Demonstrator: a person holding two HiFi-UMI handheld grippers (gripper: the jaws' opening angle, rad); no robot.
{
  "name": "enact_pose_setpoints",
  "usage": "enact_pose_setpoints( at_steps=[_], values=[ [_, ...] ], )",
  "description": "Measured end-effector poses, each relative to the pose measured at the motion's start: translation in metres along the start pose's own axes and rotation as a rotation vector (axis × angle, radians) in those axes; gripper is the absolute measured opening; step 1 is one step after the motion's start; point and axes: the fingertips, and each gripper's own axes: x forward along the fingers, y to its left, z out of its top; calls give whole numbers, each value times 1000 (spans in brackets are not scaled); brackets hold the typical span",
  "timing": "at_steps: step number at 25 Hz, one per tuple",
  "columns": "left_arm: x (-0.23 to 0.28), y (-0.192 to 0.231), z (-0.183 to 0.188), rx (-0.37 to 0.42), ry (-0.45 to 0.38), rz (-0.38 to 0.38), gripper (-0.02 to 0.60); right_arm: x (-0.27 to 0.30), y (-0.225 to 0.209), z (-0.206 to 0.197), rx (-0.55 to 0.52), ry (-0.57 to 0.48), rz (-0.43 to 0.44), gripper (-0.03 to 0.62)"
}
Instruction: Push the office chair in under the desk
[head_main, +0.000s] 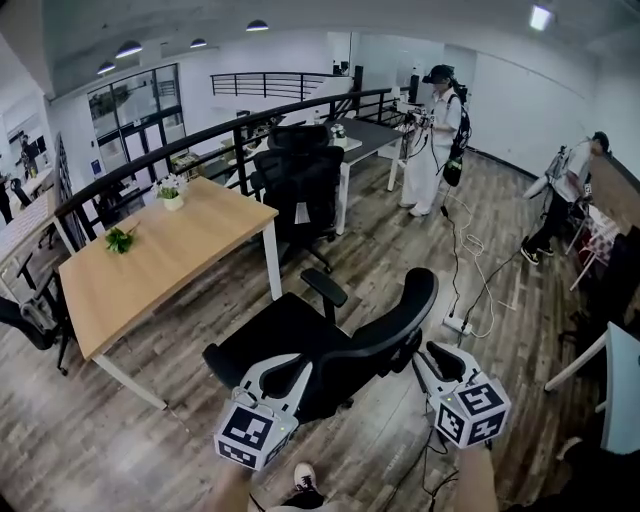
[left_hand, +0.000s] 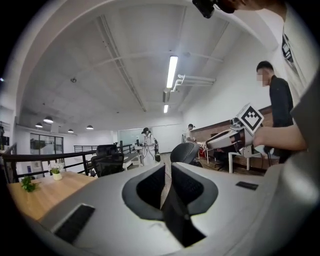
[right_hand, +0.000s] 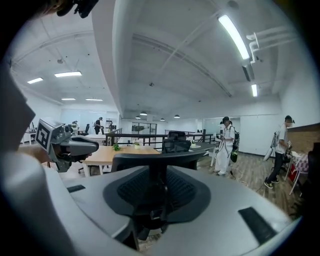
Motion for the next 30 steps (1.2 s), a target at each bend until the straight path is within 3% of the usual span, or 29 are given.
enact_pose_setpoints(
  at_steps=[10,19,30],
  values=[
    [26,-4,-19,-22,42,-141,184,25,-13,-25,29,68,-12,229],
    [45,-9,-35,0,52,-272,233,47,-27,-38,58,71,-57,281],
    [64,-13,-50,35,94,-315,267,60,-39,-66,12,158,-18,301]
  ],
)
